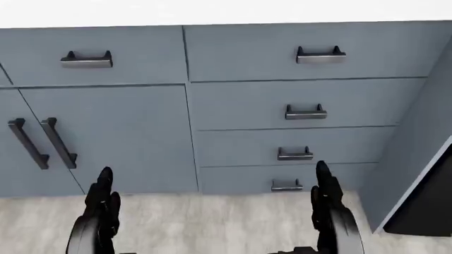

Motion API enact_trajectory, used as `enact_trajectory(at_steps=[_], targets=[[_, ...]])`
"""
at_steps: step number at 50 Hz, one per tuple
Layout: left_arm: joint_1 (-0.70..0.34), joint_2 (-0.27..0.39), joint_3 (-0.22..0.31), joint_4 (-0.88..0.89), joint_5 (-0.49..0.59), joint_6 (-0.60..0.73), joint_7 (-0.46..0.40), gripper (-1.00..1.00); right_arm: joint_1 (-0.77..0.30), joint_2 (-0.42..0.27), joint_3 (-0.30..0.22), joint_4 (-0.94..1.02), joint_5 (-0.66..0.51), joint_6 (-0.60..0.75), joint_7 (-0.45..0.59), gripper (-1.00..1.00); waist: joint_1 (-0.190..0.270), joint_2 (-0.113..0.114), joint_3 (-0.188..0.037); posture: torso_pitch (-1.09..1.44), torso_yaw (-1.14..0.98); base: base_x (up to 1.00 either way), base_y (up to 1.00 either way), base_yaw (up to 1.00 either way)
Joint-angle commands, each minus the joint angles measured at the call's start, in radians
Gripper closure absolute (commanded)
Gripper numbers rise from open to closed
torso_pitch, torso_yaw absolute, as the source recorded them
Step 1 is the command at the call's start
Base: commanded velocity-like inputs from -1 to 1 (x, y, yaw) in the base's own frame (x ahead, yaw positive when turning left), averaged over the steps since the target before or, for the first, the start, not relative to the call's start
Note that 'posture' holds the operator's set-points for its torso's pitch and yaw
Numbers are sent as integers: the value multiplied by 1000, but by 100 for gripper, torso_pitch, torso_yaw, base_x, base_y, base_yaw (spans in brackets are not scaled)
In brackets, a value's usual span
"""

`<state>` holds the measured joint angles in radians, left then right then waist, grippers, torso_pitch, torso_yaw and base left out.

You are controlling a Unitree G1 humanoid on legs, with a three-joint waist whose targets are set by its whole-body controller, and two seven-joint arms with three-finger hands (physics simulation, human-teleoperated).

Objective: Place all breads on the cutting board.

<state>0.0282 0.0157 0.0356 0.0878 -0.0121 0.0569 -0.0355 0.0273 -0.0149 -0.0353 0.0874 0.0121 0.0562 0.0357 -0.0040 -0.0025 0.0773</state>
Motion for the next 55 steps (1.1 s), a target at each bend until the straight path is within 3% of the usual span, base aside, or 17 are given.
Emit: enact_trajectory(at_steps=[1, 3, 5, 8, 19, 31, 34, 36, 39, 40, 41, 42, 46, 49, 50, 53, 55], targets=[[-12, 0, -7, -113, -14, -34, -15, -100, -33, -5, 0, -109, 11, -35, 8, -100, -2, -8, -1, 0, 0, 0, 0, 0], [3, -1, -13, -157, -12, -9, -18, -100, -23, -4, 2, -139, 10, -18, 8, -100, 9, -1, -63, 0, 0, 0, 0, 0], [26, -2, -18, -208, -21, 23, -33, -100, -18, -1, 6, -144, 9, -18, 10, -100, 7, -8, -18, 0, 0, 0, 0, 0], [22, 0, -12, -200, -18, 18, -38, -100, -18, 2, 15, -126, 0, -37, 11, -100, 8, -6, -73, 0, 0, 0, 0, 0], [9, 14, 6, -450, 0, 235, -49, -100, -22, 2, 17, -289, 0, 100, 3, -100, 9, -3, -85, 0, 0, 0, 0, 0], [-67, 40, 64, -784, -2, 572, -82, -100, -86, -11, -33, -636, 96, 454, -12, -100, 8, 5, -104, 0, 0, 0, 3, 0], [-85, 43, 79, -776, -2, 575, -82, -100, -99, -13, -32, -663, 106, 484, -20, -100, 35, -67, -60, 0, 0, 0, 44, 33], [-87, 45, 76, -791, 0, 592, -81, -100, -102, -11, -29, -683, 117, 503, -23, -100, 11, -9, -74, 0, 0, 0, 0, 100], [-103, 48, 73, -805, 2, 617, -80, -100, -107, -15, -27, -705, 120, 522, -27, -100, 3, 80, -57, 0, 0, 0, 0, 100], [-113, 50, 71, -814, 4, 633, -80, -100, -113, -19, -29, -715, 118, 532, -31, -100, -15, 77, -69, 0, 0, 0, 100, 0], [-122, 52, 69, -826, 6, 652, -79, -100, -121, -19, -33, -723, 121, 542, -33, -100, 13, 9, -34, 0, 0, 0, 75, 0], [-135, 55, 70, -839, 7, 674, -79, -100, -132, -22, -37, -730, 118, 551, -39, -100, 9, -2, -35, 0, 0, 0, 29, 0], [-145, 62, 84, -817, 16, 653, -80, -100, -136, -29, -27, -767, 99, 570, -35, -100, 12, 1, -52, 0, 0, 3, 22, 0], [-157, 66, 88, -835, 13, 681, -83, -100, -144, -27, -29, -776, 99, 583, -32, -100, -8, -96, -54, 0, 0, 9, 46, 0], [-159, 66, 87, -837, 13, 683, -83, -100, -147, -26, -28, -775, 98, 583, -32, -100, -17, -67, -37, 0, 0, 9, 46, 0], [-163, 68, 82, -839, 17, 687, -85, -100, -158, -24, -35, -774, 105, 587, -33, -100, -20, -65, -66, 0, 0, 9, 47, 0], [-165, 73, 79, -826, 27, 677, -89, -100, -177, -30, -50, -794, 120, 617, -35, -100, -23, -54, -60, 0, 0, 21, 42, 0]])
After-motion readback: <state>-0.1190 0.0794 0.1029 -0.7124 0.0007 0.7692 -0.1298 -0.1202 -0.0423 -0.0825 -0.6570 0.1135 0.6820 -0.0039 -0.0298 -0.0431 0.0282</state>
